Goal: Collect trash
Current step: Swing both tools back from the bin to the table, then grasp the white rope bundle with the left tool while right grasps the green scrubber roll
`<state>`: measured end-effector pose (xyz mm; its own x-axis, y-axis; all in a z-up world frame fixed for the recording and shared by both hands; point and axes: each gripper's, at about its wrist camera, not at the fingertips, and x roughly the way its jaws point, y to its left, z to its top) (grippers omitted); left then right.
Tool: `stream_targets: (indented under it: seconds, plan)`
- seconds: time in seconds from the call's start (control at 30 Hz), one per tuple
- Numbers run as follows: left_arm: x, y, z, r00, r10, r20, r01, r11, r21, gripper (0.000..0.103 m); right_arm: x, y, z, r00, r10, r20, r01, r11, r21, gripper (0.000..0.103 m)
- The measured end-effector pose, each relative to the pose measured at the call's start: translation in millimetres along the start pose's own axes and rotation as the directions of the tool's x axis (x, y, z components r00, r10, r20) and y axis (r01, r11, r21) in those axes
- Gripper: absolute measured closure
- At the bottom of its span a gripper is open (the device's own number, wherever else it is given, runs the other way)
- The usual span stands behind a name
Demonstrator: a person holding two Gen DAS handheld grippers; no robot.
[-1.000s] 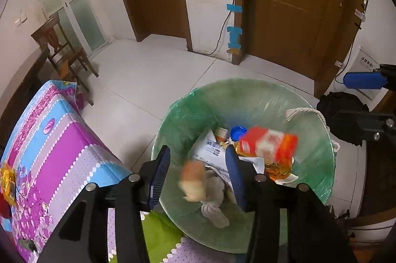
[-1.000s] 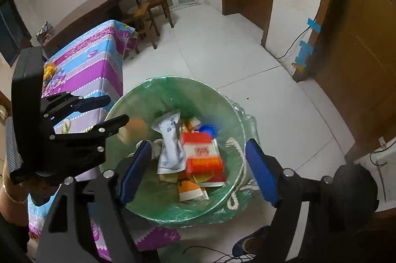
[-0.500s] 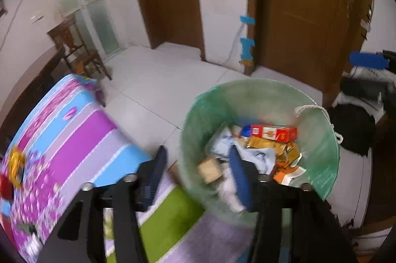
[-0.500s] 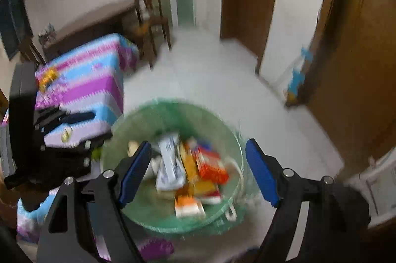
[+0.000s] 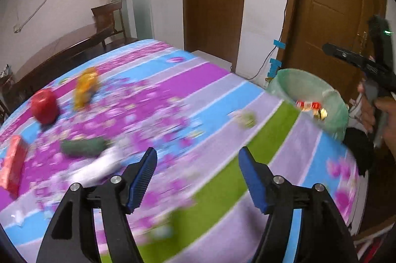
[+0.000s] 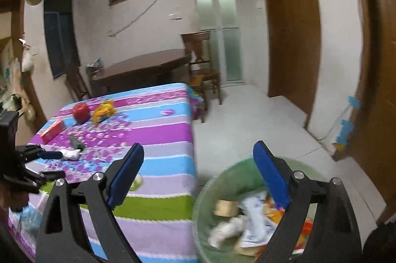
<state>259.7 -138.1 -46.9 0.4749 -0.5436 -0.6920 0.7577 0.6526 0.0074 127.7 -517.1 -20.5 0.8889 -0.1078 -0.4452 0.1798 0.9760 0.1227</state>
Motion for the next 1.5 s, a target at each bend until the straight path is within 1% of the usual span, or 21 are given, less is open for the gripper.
stream_targets:
  seconds: [0.07, 0.13, 0.2, 0.27, 0.4, 0.47, 0.57, 0.6, 0.67, 0.73, 0.83, 0.97, 1.03, 1.07, 1.13, 1.17, 1.27, 1.33, 1.37, 1.47, 1.5]
  plan:
    - [-12, 30, -10, 1.0, 0.014, -0.002, -0.014, 1.0, 0.025, 0.032, 8, 11, 3, 1.0, 0.028, -0.01, -0.028, 1.0, -0.007, 0.014]
    - [-18, 66, -20, 0.999, -0.015, -0.033, 0.016, 0.999, 0.041, 0.029, 14, 23, 7, 0.999, 0.048, -0.017, -0.049, 0.999, -0.018, 0.014]
    - [-16, 89, -26, 0.999, -0.004, -0.049, 0.007, 0.998, 0.059, 0.029, 23, 35, 11, 0.998, 0.065, -0.024, -0.066, 0.997, -0.033, 0.014]
    - [-5, 108, -28, 0.997, -0.018, -0.082, 0.024, 0.997, 0.071, 0.029, 29, 45, 14, 0.996, 0.085, -0.033, -0.086, 0.995, -0.043, 0.014]
    - [20, 118, -25, 0.993, -0.034, -0.111, 0.045, 0.994, 0.096, 0.029, 43, 64, 16, 0.991, 0.12, -0.066, -0.123, 0.991, -0.055, 0.014]
    - [35, 113, -23, 0.993, -0.023, -0.118, 0.04, 0.989, 0.144, 0.029, 50, 71, 16, 0.988, 0.129, -0.085, -0.134, 0.989, -0.059, 0.014]
    - [52, 108, -21, 0.99, -0.038, -0.139, 0.062, 0.983, 0.172, 0.029, 58, 79, 17, 0.985, 0.137, -0.104, -0.145, 0.987, -0.074, 0.014]
    - [55, 106, -21, 0.989, -0.038, -0.141, 0.064, 0.981, 0.183, 0.032, 61, 81, 17, 0.984, 0.141, -0.109, -0.15, 0.986, -0.079, 0.014]
    - [59, 101, -22, 0.991, -0.037, -0.132, 0.063, 0.978, 0.197, 0.043, 65, 89, 19, 0.982, 0.151, -0.117, -0.162, 0.982, -0.094, 0.014]
    - [59, 98, -23, 0.991, -0.06, -0.122, 0.082, 0.98, 0.184, 0.072, 70, 96, 22, 0.979, 0.162, -0.123, -0.176, 0.978, -0.11, 0.014]
    - [52, 86, -29, 0.993, -0.047, -0.105, 0.068, 0.975, 0.211, 0.076, 79, 109, 27, 0.971, 0.199, -0.135, -0.216, 0.968, -0.125, 0.014]
    - [17, 75, -48, 0.993, -0.089, -0.077, 0.104, 0.974, 0.202, 0.076, 101, 140, 32, 0.939, 0.292, -0.18, -0.319, 0.935, -0.152, 0.014]
    - [-10, 72, -61, 0.992, -0.111, -0.051, 0.119, 0.977, 0.179, 0.076, 117, 164, 31, 0.898, 0.36, -0.252, -0.411, 0.892, -0.191, 0.014]
    - [-26, 70, -68, 0.992, -0.118, -0.035, 0.123, 0.979, 0.164, 0.076, 127, 182, 27, 0.879, 0.375, -0.293, -0.446, 0.865, -0.23, 0.014]
    - [-55, 70, -82, 0.995, -0.105, 0.0, 0.104, 0.986, 0.133, 0.076, 141, 212, 19, 0.834, 0.413, -0.365, -0.523, 0.804, -0.284, 0.014]
    - [-68, 72, -88, 0.995, -0.097, 0.014, 0.095, 0.99, 0.108, 0.076, 151, 234, 13, 0.803, 0.43, -0.414, -0.57, 0.757, -0.319, 0.014]
    - [-102, 76, -105, 0.997, -0.054, 0.054, 0.053, 0.998, 0.036, 0.076, 169, 276, 3, 0.768, 0.438, -0.467, -0.623, 0.68, -0.387, 0.014]
    - [-120, 80, -115, 0.997, -0.023, 0.073, 0.023, 1.0, -0.004, 0.076, 189, 299, -3, 0.754, 0.42, -0.505, -0.637, 0.657, -0.404, 0.027]
    - [-124, 81, -117, 0.997, -0.012, 0.077, 0.013, 1.0, -0.018, 0.076, 199, 307, -5, 0.753, 0.401, -0.521, -0.634, 0.654, -0.412, 0.029]
    - [-137, 88, -125, 0.996, 0.026, 0.088, -0.02, 0.997, -0.068, 0.076, 222, 325, -14, 0.768, 0.337, -0.545, -0.607, 0.655, -0.45, 0.041]
    - [-139, 90, -126, 0.995, 0.037, 0.091, -0.03, 0.996, -0.082, 0.076, 227, 327, -15, 0.773, 0.317, -0.549, -0.595, 0.662, -0.456, 0.051]
